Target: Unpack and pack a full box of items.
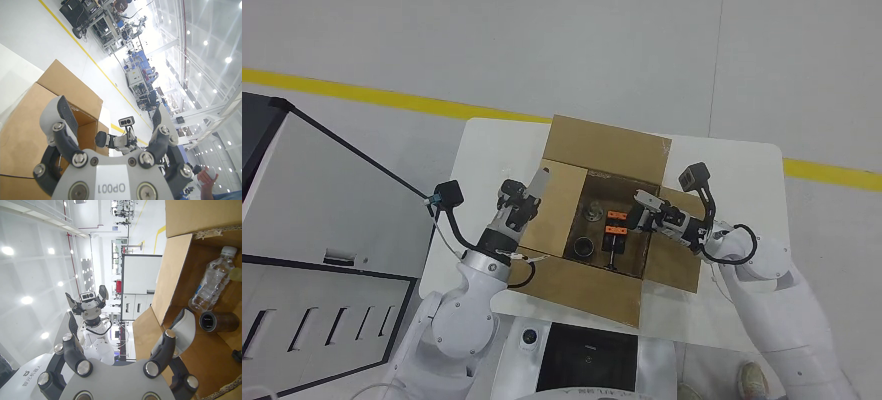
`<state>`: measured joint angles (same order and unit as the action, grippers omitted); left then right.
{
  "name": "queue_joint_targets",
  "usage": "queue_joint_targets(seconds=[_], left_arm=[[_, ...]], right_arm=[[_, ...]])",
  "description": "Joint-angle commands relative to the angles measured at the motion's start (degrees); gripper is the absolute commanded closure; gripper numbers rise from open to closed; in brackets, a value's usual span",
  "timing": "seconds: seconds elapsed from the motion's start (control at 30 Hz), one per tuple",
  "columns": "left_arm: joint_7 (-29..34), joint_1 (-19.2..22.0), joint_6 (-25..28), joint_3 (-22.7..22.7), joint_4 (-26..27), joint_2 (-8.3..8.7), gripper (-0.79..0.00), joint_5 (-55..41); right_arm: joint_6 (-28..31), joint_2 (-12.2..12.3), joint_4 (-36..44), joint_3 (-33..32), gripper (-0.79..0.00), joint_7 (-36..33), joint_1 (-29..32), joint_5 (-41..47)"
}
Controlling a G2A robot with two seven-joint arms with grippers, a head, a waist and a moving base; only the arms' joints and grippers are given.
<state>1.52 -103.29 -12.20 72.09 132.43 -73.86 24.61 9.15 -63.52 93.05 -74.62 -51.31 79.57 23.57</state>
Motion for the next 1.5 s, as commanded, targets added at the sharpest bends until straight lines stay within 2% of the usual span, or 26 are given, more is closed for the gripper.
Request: queue_joint_targets(seconds=[0.0,0.07,0.13,0.17,0.23,0.27,0.3,0.37,0.47,1.47], left_arm=[[-0.66,0.5,0.29,0.53,-0.12,-0.04,-0.785,-0.27],[-3.29,3.23,-0.55,4.14,-1.8,-0.25,-0.785,-3.05],[-3.79,9.5,1.16,11.17,-7.84,-0.18,-0.785,-6.67],[-2.68,15.11,2.92,12.71,-14.32,-0.12,-0.785,-7.35],[-4.97,32.13,5.07,8.8,-32.57,-0.99,-0.785,-8.17],[-7.96,37.51,5.52,6.87,-37.43,-1.61,-0.785,-8.99],[-10.65,38.92,5.3,7.15,-37.41,-1.85,-0.785,-9.67],[-10.93,37.65,4.84,7.9,-34.33,-1.87,-0.785,-10.74],[-10.93,37.65,4.84,7.9,-34.33,-1.87,-0.785,-10.74],[-10.93,37.65,4.84,7.9,-34.33,-1.87,-0.785,-10.74]], right_arm=[[-0.21,0.0,0.41,0.01,-0.785,0.4,-0.32,-0.36],[-2.1,-0.09,-0.3,1.39,-0.785,-0.97,-1.68,-0.9],[-3.12,-0.42,-1.93,4.22,-0.785,-1.92,-4.14,-3.07],[-3.79,-0.68,-3.23,6.18,-0.785,-2.4,-5.6,-4.62],[-3.44,-1.49,-6.41,9.6,-0.785,-1.66,-8.65,-4.78],[-3.33,-2.02,-7.7,11.78,-0.785,-1.08,-10.15,-5.12],[-3.0,-2.6,-8.91,14.01,-0.785,-0.16,-11.69,-5.72],[-2.34,-3.87,-11.55,18.22,-0.785,1.14,-14.58,-5.55],[-1.01,-5.09,-13.74,21.65,-0.785,1.8,-18.21,-6.58],[-0.76,-5.17,-13.72,21.56,-0.785,1.99,-18.74,-6.51]])
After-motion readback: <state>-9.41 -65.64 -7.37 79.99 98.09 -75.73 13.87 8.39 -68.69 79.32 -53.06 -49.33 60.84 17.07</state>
